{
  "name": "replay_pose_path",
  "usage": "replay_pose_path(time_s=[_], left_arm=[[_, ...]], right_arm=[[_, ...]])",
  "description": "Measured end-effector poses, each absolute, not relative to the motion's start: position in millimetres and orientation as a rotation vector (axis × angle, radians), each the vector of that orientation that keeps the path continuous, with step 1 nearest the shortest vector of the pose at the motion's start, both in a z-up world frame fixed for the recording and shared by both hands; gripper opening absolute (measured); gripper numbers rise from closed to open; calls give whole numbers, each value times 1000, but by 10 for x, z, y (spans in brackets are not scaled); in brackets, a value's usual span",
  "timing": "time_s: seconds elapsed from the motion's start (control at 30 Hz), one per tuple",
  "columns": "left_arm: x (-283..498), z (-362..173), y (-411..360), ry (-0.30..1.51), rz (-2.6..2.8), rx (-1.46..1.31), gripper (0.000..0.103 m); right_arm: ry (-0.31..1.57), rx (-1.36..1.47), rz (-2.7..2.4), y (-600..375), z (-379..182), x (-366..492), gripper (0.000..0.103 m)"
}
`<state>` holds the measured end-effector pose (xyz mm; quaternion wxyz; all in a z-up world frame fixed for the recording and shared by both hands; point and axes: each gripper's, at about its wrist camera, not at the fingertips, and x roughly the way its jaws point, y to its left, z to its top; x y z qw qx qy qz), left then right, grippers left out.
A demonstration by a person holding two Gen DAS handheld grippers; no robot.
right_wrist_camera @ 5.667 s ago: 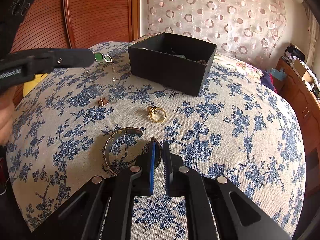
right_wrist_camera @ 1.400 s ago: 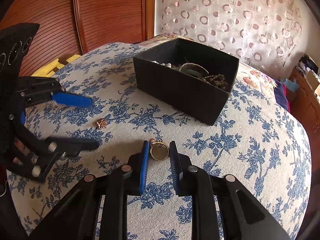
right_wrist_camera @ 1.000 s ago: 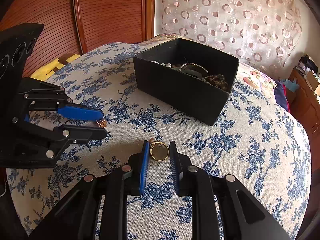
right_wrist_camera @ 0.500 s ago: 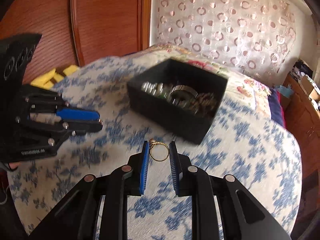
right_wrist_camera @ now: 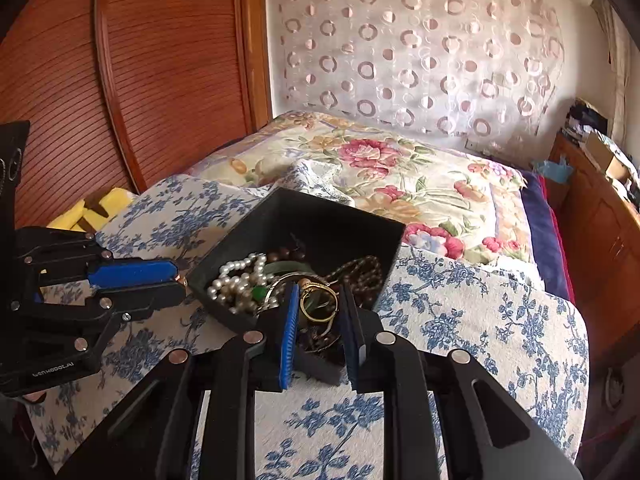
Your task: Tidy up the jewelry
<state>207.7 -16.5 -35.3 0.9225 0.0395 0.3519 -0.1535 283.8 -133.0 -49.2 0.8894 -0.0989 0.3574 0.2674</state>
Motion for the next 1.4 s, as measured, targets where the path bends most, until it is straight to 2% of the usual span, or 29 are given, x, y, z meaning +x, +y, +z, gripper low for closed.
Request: replay_pose_path(time_s=[0.03,0.1,0.13,0.53,0.57,0.6,0.67,0.73,0.77,0.9,0.93,1.0,1.13,1.17,1.4], left_arm=[[2103,-351,-171,723,-313,80,14],[2169,-356,-184,727,-310,77,14],[2189,-363,-188,728,-307,76,14],[2393,-320,-322,715,-285,67,15],[2386,-314,-325,713,-286,66,19],[2374,-308,-328,710,-285,66,28],[2332,-292,-320,694,-275,69,39],[2302,-277,-322,694,-272,68,40],[2279,-266,-320,694,-267,70,44],[2086,-183,-300,650,-233,80,72],[2010,-161,-277,638,-230,80,75],[1872,-114,-259,619,-220,85,82],[1655,22,-236,587,-198,92,91],[1596,66,-225,573,-192,91,94],[1328,208,-131,549,-122,76,95]], right_arm=[[745,-204,550,-1338,-495,2860,24],[751,-193,556,-1359,-499,2888,36],[758,-184,567,-1365,-501,2899,37],[733,-161,545,-1597,-459,2742,37],[730,-161,543,-1620,-450,2729,37],[725,-159,539,-1651,-439,2703,37],[719,-154,538,-1692,-419,2661,37],[709,-151,534,-1726,-389,2616,37],[703,-149,527,-1747,-374,2594,37],[662,-127,503,-1823,-268,2406,37],[651,-120,499,-1835,-241,2354,38],[626,-100,494,-1862,-181,2224,50],[585,-78,469,-1878,-94,1992,60],[580,-75,460,-1876,-80,1944,65],[534,-56,406,-1905,-21,1611,91]])
